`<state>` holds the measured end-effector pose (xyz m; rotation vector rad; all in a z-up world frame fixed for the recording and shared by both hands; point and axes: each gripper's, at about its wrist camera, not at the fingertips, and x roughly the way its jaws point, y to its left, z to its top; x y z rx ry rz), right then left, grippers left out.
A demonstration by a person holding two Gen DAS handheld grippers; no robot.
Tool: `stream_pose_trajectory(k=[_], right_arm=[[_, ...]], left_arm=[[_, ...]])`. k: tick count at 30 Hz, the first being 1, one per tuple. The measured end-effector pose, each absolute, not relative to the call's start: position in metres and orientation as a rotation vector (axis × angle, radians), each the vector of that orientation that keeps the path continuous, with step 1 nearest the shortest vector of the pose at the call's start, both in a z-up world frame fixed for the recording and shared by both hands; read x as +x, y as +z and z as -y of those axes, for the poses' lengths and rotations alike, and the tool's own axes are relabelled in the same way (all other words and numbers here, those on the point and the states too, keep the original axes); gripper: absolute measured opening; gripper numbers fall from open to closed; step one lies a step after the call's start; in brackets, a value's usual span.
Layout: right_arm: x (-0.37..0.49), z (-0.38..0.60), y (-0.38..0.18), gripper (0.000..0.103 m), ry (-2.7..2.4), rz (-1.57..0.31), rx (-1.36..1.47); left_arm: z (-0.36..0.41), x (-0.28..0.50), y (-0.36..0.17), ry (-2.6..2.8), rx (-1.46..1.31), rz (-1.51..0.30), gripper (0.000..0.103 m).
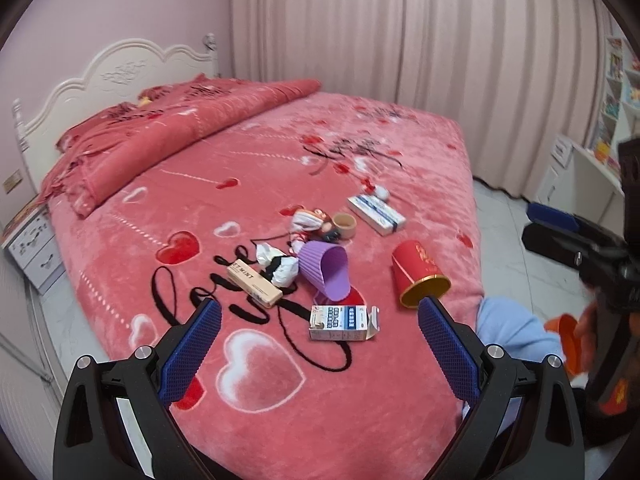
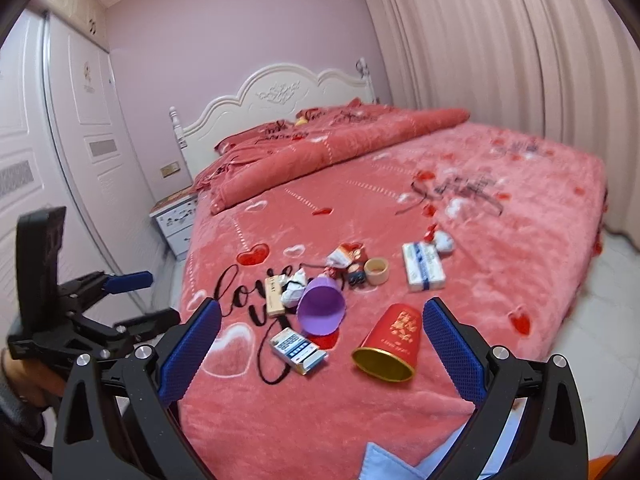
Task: Collect trash
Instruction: 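Grasp the white-blue medicine box with the left tool while the right tool grasps the red paper cup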
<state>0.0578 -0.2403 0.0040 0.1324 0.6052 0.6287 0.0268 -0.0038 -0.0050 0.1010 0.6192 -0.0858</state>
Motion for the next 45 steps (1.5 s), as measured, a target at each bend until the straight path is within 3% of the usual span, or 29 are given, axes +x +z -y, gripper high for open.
stream_pose_trajectory(k=[15,39,45], right_arm=[[0.105,0.220,-0.026,0.098,0.752,-0.782,0.030],[0.148,0.234,-0.089,0.098,0.718,-0.949,0.098],[0.155,0.232,-0.103,0.091,0.724,-0.980,0.086]], left_arm=[[-0.004,0.076,-0.044,-0.271,0.158,-0.918,0.097],[0.003,0.144,-0.119,-0.629,0.156,-1.059,0.097],[0.006,0.149,-0.134,-0.544,0.080,-1.081,0.097]])
